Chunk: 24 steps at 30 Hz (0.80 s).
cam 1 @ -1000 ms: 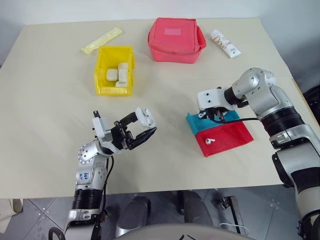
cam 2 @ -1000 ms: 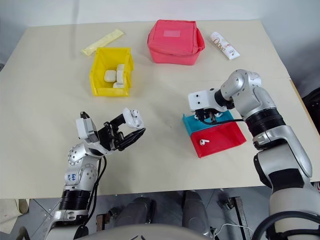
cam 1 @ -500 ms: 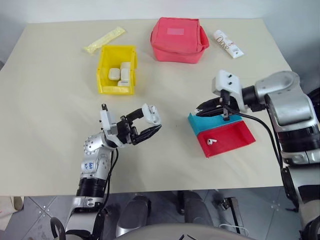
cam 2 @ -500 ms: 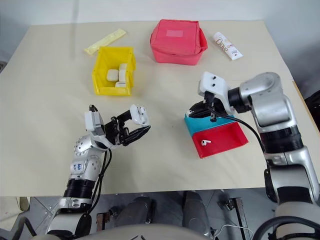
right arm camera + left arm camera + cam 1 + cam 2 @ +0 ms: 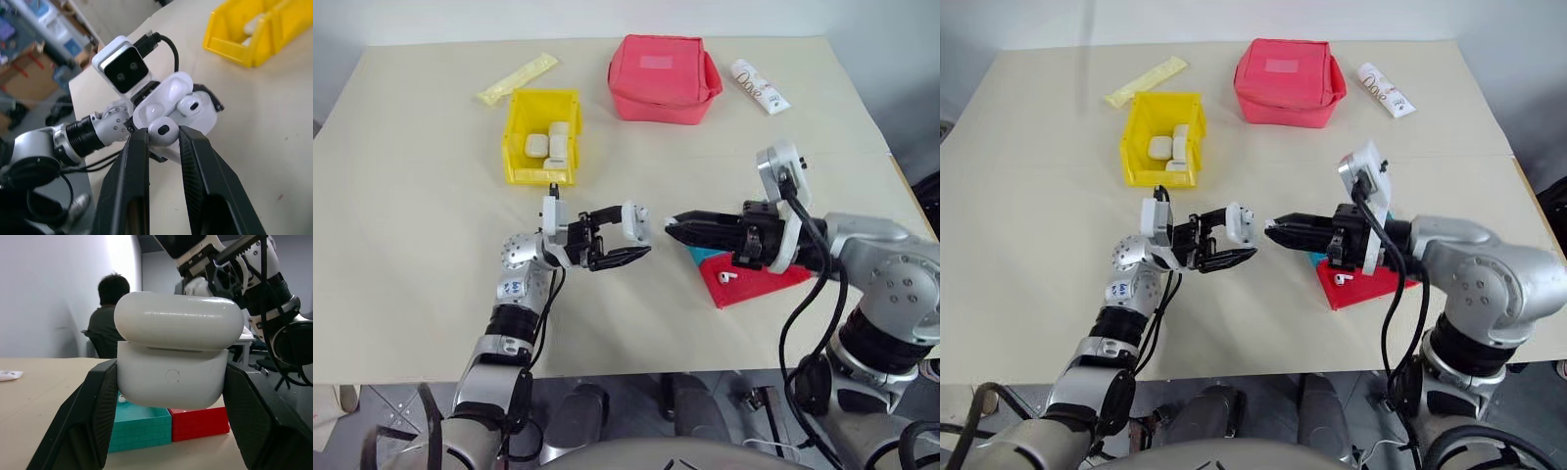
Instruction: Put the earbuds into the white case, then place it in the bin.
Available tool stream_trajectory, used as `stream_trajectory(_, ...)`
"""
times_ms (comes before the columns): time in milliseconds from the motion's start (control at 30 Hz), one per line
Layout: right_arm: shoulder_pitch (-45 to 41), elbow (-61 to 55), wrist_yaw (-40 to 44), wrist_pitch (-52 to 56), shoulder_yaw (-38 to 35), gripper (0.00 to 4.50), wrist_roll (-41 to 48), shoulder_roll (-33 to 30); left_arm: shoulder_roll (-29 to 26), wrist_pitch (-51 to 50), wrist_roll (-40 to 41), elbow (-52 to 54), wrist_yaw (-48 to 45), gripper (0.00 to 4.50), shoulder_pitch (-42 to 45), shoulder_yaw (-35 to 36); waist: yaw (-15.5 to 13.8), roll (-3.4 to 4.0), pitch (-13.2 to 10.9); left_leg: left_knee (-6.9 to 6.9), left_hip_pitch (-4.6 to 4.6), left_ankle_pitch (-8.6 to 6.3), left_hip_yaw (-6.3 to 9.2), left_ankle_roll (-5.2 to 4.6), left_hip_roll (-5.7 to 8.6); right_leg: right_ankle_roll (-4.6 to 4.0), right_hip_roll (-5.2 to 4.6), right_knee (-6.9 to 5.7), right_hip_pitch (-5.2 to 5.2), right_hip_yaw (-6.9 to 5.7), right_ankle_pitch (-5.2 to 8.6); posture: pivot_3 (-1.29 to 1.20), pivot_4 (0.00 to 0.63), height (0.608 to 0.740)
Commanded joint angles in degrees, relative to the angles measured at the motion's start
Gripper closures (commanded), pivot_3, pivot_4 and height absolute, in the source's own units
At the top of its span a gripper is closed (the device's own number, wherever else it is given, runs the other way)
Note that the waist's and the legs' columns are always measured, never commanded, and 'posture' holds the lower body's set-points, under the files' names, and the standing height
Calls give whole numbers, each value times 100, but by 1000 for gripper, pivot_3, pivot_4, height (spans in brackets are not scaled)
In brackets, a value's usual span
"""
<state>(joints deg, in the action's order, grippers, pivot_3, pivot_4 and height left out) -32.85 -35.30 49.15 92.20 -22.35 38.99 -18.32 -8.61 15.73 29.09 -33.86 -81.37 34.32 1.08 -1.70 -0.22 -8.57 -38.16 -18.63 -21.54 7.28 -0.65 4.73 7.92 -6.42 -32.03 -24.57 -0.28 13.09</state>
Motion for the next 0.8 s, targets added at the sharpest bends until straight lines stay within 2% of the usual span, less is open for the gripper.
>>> stream_trajectory(33, 108, -260, -857, 30, -333, 3997, 1013, 130, 134, 170, -23, -197, -228, 1690, 255, 0, 16, 0, 0, 0, 0, 1, 0, -2, 3, 1, -2, -1, -1, 1, -1, 0, 150, 740)
stream_trajectory(167, 161, -308, -1762, 30, -442, 3997, 1703, 418, 262, 124, -24, -275, -419, 1690, 351, -31, 34, 0, 0, 6, 3, 2, 0, -2, -3, 1, 2, -1, -1, 1, -1, 0, 150, 740)
stream_trajectory(333, 50, -168, -2564, 30, -529, 3997, 2384, 491, 317, -25, -18, -184, -519, 1690, 305, -46, 34, 1, 1, 7, 2, 2, -3, -2, -3, 1, 2, -2, -4, 4, -1, 0, 150, 740)
stream_trajectory(800, 449, 12, -3669, -280, -173, 3997, 3618, 113, 465, -487, 101, 231, -226, 1690, 250, 35, 24, 1, 1, 7, 2, 3, -3, -6, -1, 2, 1, -1, -2, 6, -1, 0, 150, 740)
